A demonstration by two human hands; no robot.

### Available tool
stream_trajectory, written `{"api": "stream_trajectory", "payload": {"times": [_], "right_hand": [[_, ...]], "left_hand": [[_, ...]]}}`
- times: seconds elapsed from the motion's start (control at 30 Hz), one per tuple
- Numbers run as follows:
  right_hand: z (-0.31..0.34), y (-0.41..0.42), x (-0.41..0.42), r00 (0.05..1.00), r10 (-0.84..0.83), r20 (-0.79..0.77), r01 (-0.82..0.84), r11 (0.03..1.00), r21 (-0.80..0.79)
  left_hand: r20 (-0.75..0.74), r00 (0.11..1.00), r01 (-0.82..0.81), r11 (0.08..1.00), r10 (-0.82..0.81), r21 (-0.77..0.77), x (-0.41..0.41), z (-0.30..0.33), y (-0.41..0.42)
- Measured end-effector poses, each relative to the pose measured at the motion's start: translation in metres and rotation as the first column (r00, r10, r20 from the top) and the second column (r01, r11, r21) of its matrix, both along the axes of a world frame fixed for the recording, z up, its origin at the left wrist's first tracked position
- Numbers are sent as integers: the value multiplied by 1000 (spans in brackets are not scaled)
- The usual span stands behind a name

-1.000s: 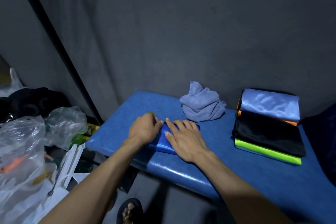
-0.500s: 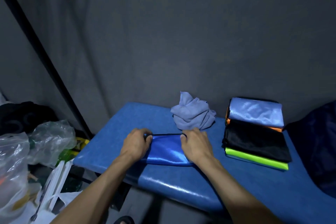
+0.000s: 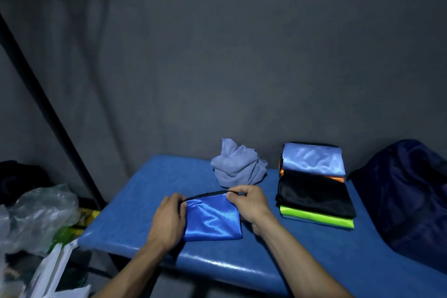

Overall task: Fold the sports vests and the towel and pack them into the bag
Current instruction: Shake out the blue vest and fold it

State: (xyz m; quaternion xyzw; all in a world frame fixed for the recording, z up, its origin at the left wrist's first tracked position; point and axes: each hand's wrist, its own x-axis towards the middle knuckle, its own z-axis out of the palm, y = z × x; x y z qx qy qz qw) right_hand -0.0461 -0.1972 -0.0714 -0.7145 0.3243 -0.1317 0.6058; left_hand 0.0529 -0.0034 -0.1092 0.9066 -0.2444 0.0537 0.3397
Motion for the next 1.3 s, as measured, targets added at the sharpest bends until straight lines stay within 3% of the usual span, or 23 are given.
{"api": "stream_trajectory", "payload": {"times": [0.17,0.3,0.5,0.6,0.7,0.87,1.0,1.13,1.23,1.3], "right_hand": [[4,-1,-16,995,-90,53,79,982,173],[9,-4,-35,980,-166,111,139,966,216],[51,-23,-76,947,-199,253,170,977,133],[75,-64,-112,897,-274,346,265,961,73],[78,-118,-135,840,-401,366,429,903,8],[59,-178,-140,826,-499,262,547,821,-163],[38,-187,-138,914,-406,19,365,799,-477],[37,-193,-140,915,-320,-246,223,909,-353],[41,-194,-141,905,-265,-332,188,951,-245],[42,-195,-141,909,-241,-340,187,965,-184]], "left_hand": [[53,998,20,999,-22,37,-13,0,-4],[20,997,79,995,-78,-54,-26,7,-9],[-100,984,108,945,-145,-310,-47,60,-41],[-113,960,186,886,-256,-426,-65,95,-87],[-130,926,265,854,-356,-447,-78,108,-150],[-220,925,217,906,-309,-362,-82,96,-234],[-253,948,104,940,-192,-324,-93,63,-245],[-334,934,28,958,-126,-284,-87,52,-245],[-446,888,74,993,-107,-92,-85,57,-247],[-519,846,72,990,-125,-120,-82,60,-248]]}}
